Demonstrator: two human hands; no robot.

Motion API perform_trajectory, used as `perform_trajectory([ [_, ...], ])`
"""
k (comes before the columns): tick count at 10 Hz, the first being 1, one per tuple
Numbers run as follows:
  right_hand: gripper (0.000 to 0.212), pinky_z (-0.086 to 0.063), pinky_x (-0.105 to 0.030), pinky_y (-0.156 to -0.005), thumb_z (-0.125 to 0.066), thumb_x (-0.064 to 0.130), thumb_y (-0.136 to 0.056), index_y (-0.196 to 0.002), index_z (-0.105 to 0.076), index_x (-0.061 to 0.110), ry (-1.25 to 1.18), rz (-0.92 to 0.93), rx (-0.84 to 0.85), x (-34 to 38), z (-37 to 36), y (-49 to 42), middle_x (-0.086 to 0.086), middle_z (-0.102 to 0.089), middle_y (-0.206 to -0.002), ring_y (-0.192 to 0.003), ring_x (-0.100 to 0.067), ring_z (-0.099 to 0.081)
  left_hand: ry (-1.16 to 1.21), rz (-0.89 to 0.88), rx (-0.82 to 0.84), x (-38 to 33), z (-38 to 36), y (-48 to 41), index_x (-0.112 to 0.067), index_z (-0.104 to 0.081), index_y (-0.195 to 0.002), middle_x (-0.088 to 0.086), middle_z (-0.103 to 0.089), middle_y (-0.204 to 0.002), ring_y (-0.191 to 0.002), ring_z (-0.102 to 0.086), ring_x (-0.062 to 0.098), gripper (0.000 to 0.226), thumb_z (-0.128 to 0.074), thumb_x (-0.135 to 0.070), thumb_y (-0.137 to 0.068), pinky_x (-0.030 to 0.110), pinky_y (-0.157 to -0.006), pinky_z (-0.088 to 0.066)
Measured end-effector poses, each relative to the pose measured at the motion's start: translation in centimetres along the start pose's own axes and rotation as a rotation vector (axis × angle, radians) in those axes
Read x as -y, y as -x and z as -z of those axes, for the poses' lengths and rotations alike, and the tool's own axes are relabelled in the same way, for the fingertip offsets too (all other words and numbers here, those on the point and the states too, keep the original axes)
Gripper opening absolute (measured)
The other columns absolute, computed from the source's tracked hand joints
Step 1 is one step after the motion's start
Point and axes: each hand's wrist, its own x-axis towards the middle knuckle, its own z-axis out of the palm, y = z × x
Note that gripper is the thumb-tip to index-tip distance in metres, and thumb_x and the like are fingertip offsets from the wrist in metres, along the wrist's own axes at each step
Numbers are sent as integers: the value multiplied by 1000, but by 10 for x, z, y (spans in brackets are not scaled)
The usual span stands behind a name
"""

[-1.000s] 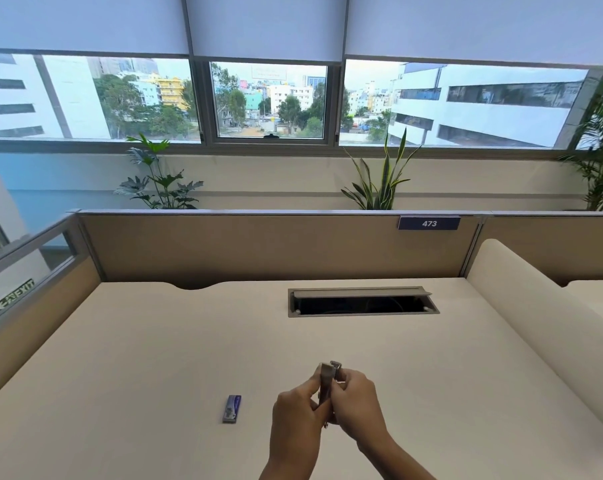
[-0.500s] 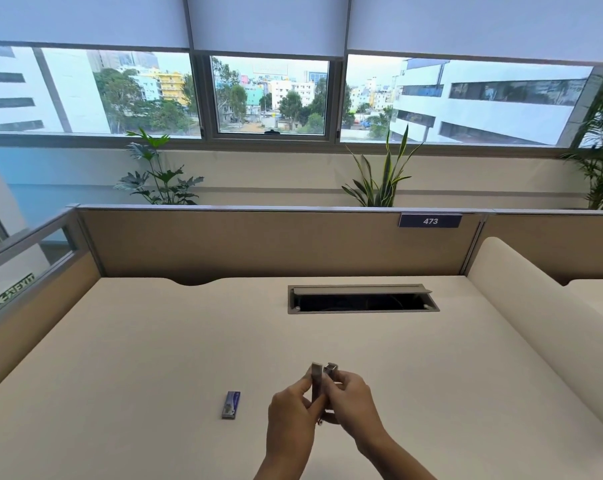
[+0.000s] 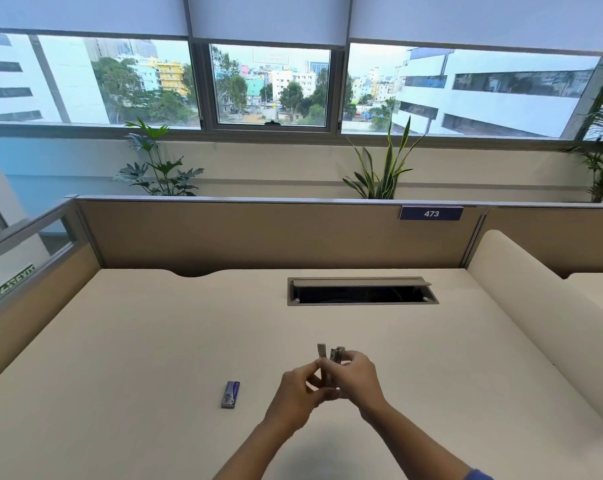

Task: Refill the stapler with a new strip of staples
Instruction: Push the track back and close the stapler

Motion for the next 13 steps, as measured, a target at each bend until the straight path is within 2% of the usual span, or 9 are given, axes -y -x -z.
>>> perform_trajectory([
  [1,27,-61,-47,-65,-70,25,-69,-74,-65,-1,122,22,-11,-10,6,-13,-11,-71,-62,-55,-22,-69,-66,24,74,9,1,-3,-51,-57,-121,-12,-71,-100,-79,-68,6,49,-74,-50,-75,27,-74,-55],
  [2,28,-59,-44,-68,-70,28,-71,-67,-58,3,287,9,-34,-26,9,-26,-16,-70,-67,-66,-33,-70,-167,77,52,22,2,-4,-30,-42,-143,-4,-60,-129,-103,-62,9,76,-70,-55,-77,21,-84,-47],
  [4,32,-42,-27,-56,-71,36,-73,-65,-48,15,532,-61,4,-64,7,-44,-1,-58,-69,-64,-21,-57,-412,100,96,57,0,3,-32,-30,-149,-9,-25,-159,-145,-25,10,74,-59,-57,-86,28,-113,-27],
  [6,39,-33,-26,-52,-68,33,-78,-61,-38,16,657,-116,36,-90,2,-53,1,-47,-64,-62,-20,-47,-684,260,167,92,1,11,-33,-15,-153,-6,-2,-164,-151,-1,18,76,-51,-55,-90,47,-121,-2],
  [8,37,-32,-23,-47,-66,31,-79,-62,-37,17,681,-147,-15,-103,1,-59,3,-49,-66,-63,-18,-49,-769,308,235,106,5,13,-31,-7,-154,-3,6,-163,-151,2,19,78,-47,-56,-91,51,-120,-2],
  [9,39,-39,-25,-59,-63,42,-86,-66,-42,16,708,-136,-47,-118,-3,-58,-4,-58,-82,-71,-21,-54,-777,333,266,112,6,15,-31,-4,-154,-3,7,-163,-151,2,20,79,-46,-55,-92,51,-120,-4],
  [10,42,-44,-27,-74,-56,54,-90,-89,-59,12,718,-114,-81,-128,-7,-57,-9,-63,-101,-92,-26,-63,-782,337,279,115,5,17,-33,-1,-154,-3,9,-163,-151,2,19,79,-46,-55,-92,51,-120,-4],
  [11,43,-44,-28,-78,-59,50,-90,-101,-61,9,701,-108,-72,-127,-7,-57,-10,-63,-108,-100,-27,-63,-794,335,279,116,6,16,-33,0,-154,-4,9,-163,-151,2,19,79,-45,-55,-92,51,-120,-4],
  [13,54,-35,-25,-53,-56,68,-83,-71,-49,15,782,-136,-51,-113,0,-57,-2,-62,-85,-88,-24,-67,-785,318,260,115,6,15,-33,-2,-154,-3,8,-163,-151,2,19,79,-44,-56,-92,50,-120,-4],
])
